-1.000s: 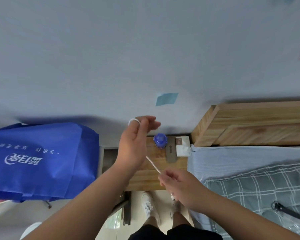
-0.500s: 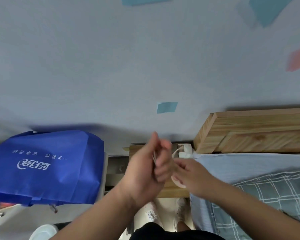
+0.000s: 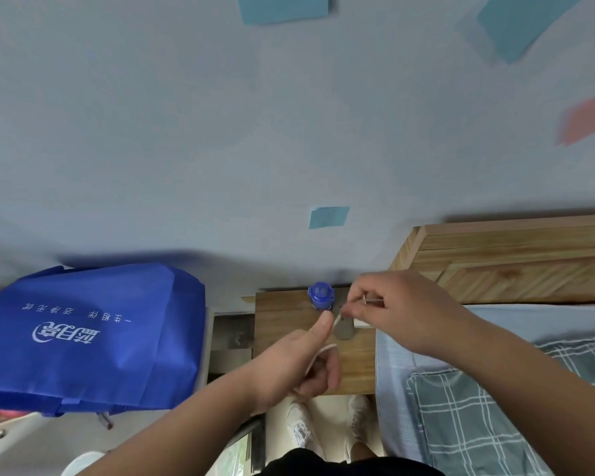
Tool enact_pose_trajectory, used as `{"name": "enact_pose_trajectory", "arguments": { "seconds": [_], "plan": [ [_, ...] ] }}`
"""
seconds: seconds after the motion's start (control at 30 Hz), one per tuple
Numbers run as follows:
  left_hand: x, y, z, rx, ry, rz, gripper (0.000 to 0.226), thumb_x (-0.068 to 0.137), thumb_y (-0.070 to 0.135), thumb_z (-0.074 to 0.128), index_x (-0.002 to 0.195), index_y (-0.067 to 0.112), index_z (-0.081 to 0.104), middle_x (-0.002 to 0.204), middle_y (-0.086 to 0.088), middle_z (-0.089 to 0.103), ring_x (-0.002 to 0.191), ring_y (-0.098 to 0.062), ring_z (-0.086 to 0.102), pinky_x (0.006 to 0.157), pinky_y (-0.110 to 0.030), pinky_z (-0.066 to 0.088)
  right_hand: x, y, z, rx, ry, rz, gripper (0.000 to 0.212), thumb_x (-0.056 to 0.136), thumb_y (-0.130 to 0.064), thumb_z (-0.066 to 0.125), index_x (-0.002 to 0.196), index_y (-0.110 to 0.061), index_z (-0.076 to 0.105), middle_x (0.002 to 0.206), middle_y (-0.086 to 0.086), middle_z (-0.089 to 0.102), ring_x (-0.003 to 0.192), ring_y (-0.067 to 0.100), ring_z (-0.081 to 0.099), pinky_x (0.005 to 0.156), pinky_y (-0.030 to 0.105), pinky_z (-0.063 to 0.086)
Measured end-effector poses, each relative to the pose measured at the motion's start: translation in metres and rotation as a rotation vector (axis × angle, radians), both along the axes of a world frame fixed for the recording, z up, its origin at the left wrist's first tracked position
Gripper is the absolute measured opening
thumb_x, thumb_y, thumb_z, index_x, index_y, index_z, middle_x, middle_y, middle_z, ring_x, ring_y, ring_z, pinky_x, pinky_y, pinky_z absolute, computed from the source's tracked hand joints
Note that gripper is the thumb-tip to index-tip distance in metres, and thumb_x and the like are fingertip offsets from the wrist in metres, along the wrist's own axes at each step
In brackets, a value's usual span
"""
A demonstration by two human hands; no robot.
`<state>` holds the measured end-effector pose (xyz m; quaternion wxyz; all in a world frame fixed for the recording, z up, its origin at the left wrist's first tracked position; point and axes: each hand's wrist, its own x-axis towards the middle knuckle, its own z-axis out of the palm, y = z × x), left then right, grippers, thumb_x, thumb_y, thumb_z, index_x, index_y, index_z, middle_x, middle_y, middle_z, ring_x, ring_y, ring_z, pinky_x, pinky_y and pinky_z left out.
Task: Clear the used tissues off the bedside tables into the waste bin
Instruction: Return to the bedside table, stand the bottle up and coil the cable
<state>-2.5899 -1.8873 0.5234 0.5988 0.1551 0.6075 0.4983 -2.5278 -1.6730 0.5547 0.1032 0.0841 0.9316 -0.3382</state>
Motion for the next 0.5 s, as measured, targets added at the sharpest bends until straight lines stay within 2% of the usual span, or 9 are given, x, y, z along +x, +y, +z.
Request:
{"name": "enact_pose_trajectory", "arguments": {
  "seconds": [0.07, 0.13, 0.17, 0.2, 0.27, 0.33, 0.4, 0.43, 0.5],
  "plan": [
    [0.000, 0.010, 0.019, 0.266, -0.333, 0.207, 0.060, 0.095, 0.069, 0.059, 0.066, 0.016, 0.068, 0.040, 0.006, 0.041, 0.035, -0.009, 0.032, 0.040, -0.021, 0.024, -0.004, -0.004, -0.012, -0.224, 0.053, -0.142, 0.043, 0.088, -0.065, 0.062, 0.077, -0.024, 0.069, 0.054, -0.014, 0.053, 0.051, 0.004, 0.045, 0.051, 0.021, 0.032],
    [-0.011, 0.028, 0.035, 0.489, -0.404, 0.465, 0.057, 0.103, 0.057, 0.051, 0.069, 0.017, 0.074, 0.043, 0.002, 0.052, 0.035, -0.010, 0.043, 0.039, -0.020, 0.036, 0.000, -0.020, -0.026, -0.396, 0.037, -0.237, 0.054, 0.089, -0.067, 0.049, 0.072, -0.018, 0.066, 0.052, -0.012, 0.047, 0.049, 0.003, 0.040, 0.054, 0.022, 0.031],
    [-0.020, 0.035, 0.041, 0.535, -0.353, 0.601, 0.060, 0.106, 0.054, 0.043, 0.074, 0.017, 0.079, 0.052, -0.002, 0.063, 0.042, -0.012, 0.056, 0.044, -0.020, 0.046, 0.006, -0.032, -0.033, -0.479, 0.005, -0.252, 0.056, 0.091, -0.067, 0.044, 0.071, -0.019, 0.065, 0.053, -0.011, 0.046, 0.048, 0.002, 0.039, 0.055, 0.023, 0.032],
    [-0.029, 0.041, 0.045, 0.547, -0.241, 0.714, 0.061, 0.108, 0.052, 0.039, 0.083, 0.019, 0.083, 0.067, -0.004, 0.075, 0.057, -0.014, 0.070, 0.055, -0.021, 0.056, 0.014, -0.043, -0.040, -0.539, -0.041, -0.237, 0.056, 0.094, -0.067, 0.042, 0.073, -0.021, 0.064, 0.055, -0.010, 0.047, 0.048, 0.003, 0.039, 0.055, 0.025, 0.034],
    [-0.045, 0.041, 0.039, 0.453, 0.167, 0.787, 0.057, 0.112, 0.050, 0.034, 0.103, 0.021, 0.083, 0.100, -0.004, 0.084, 0.094, -0.015, 0.079, 0.081, -0.024, 0.063, 0.029, -0.063, -0.047, -0.545, -0.119, -0.149, 0.046, 0.100, -0.063, 0.042, 0.078, -0.028, 0.062, 0.059, -0.011, 0.049, 0.052, 0.004, 0.041, 0.058, 0.027, 0.038],
    [-0.050, 0.029, 0.023, 0.206, 0.677, 0.533, 0.053, 0.111, 0.054, 0.034, 0.111, 0.024, 0.078, 0.107, 0.005, 0.082, 0.104, -0.005, 0.075, 0.091, -0.020, 0.057, 0.035, -0.069, -0.044, -0.468, -0.146, -0.082, 0.034, 0.102, -0.054, 0.045, 0.077, -0.033, 0.056, 0.063, -0.012, 0.051, 0.056, 0.002, 0.043, 0.061, 0.028, 0.040],
    [-0.046, 0.015, 0.005, -0.039, 0.932, 0.090, 0.062, 0.105, 0.061, 0.034, 0.099, 0.017, 0.078, 0.096, 0.006, 0.077, 0.090, -0.007, 0.073, 0.082, -0.026, 0.053, 0.031, -0.058, -0.031, -0.349, -0.129, -0.047, 0.030, 0.099, -0.049, 0.051, 0.075, -0.031, 0.052, 0.063, -0.012, 0.053, 0.056, 0.003, 0.044, 0.058, 0.026, 0.037],
    [-0.042, 0.008, -0.003, -0.108, 0.970, -0.094, 0.070, 0.102, 0.066, 0.032, 0.090, 0.013, 0.076, 0.087, 0.002, 0.075, 0.082, -0.013, 0.071, 0.077, -0.031, 0.051, 0.027, -0.048, -0.023, -0.243, -0.104, -0.016, 0.030, 0.097, -0.049, 0.053, 0.076, -0.029, 0.053, 0.062, -0.012, 0.054, 0.056, 0.003, 0.047, 0.056, 0.025, 0.035],
    [-0.029, -0.002, -0.011, -0.149, 0.834, -0.214, 0.085, 0.098, 0.079, 0.026, 0.077, 0.012, 0.075, 0.069, 0.000, 0.072, 0.067, -0.011, 0.069, 0.073, -0.030, 0.050, 0.018, -0.028, -0.006, -0.001, -0.038, 0.055, 0.026, 0.093, -0.055, 0.057, 0.078, -0.033, 0.056, 0.062, -0.015, 0.057, 0.062, -0.003, 0.053, 0.053, 0.020, 0.030]
  ]
}}
